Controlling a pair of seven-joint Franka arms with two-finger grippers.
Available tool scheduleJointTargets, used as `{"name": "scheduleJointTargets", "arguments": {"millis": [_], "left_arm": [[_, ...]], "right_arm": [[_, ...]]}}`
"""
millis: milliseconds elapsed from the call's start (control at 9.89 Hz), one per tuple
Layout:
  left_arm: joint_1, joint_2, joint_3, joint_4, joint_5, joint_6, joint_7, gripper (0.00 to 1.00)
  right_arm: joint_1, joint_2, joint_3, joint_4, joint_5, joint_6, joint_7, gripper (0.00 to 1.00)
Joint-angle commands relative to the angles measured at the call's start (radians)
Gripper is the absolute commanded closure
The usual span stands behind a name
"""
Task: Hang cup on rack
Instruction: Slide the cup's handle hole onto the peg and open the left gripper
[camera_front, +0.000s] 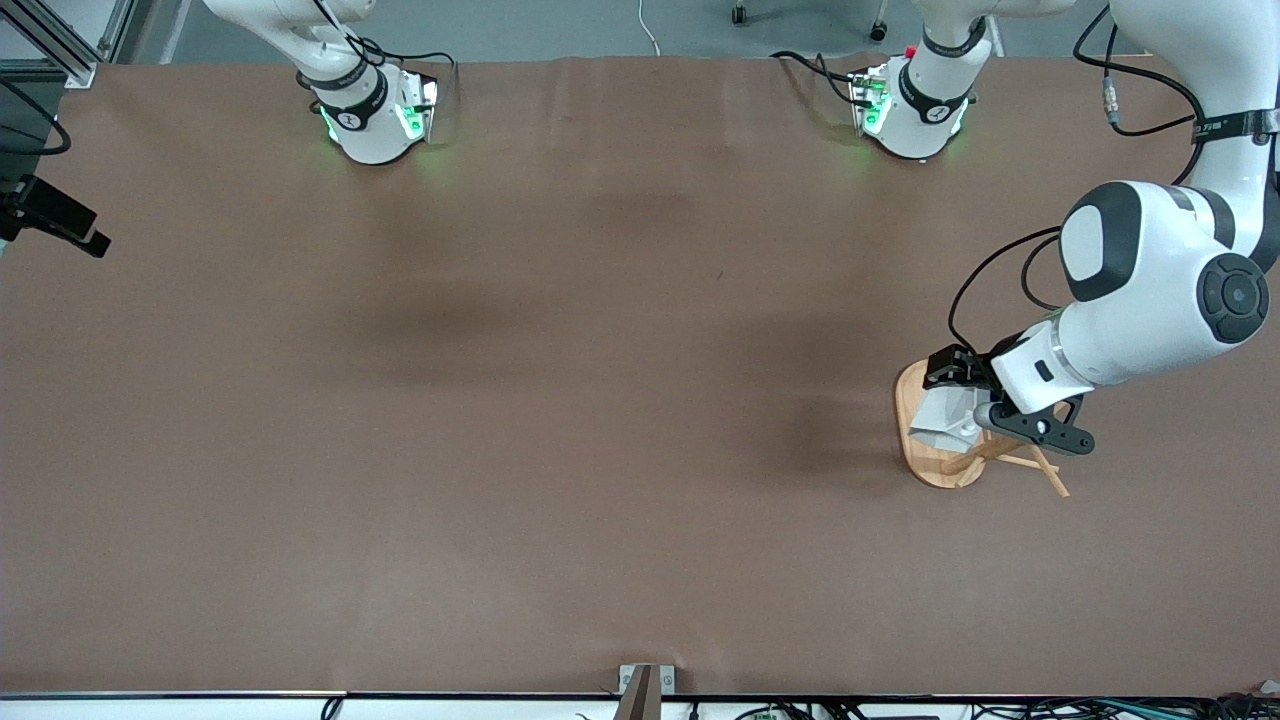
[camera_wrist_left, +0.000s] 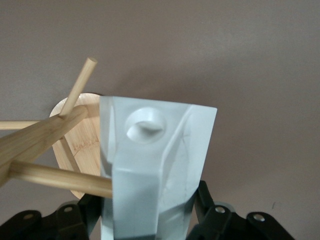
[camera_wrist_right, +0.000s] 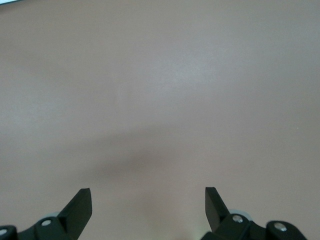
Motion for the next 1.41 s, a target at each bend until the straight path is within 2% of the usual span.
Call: {"name": "scheduleJointTargets", "arguments": {"millis": [0,606,910,1011,1112,1213,1314], "left_arm": [[0.001,0.021,0.011,-0.012,0.01,-0.001,0.02,0.97],[0.001,0.024,0.023,-0.014,0.01,-0.001,0.02,0.94],[0.001,0.029,0.032,-0.014,0.01,-0.001,0.02,0.88],[0.001,0.032,0.032,-0.014,0.01,-0.001,0.02,0.77],[0.001,0.032,0.032,-0.012,0.01,-0.001,0.02,0.48],[0.001,0.03,0.032,-0.012,0.01,-0.001,0.023,0.0],[-0.001,0.03,0.032,-0.012,0.01,-0.001,0.031,0.0]], "right_arm": [[-0.009,-0.004,0.002,0.003,0.01,-0.005,-0.013,0.0],[-0.011,-0.004,0.002,0.003,0.01,-0.005,-0.013,0.0],[-0.009,-0.004,0.002,0.003,0.01,-0.007,-0.014,0.0],[-0.009,-0.004,0.002,0.003,0.01,-0.005,-0.014,0.0],[-0.009,-0.004,0.002,0.003,0.01,-0.005,-0.014,0.0],[-0.011,-0.004,0.002,0.003,0.01,-0.005,-0.014,0.0],[-0.011,-0.004,0.001,0.003,0.01,-0.005,-0.014,0.0]]}}
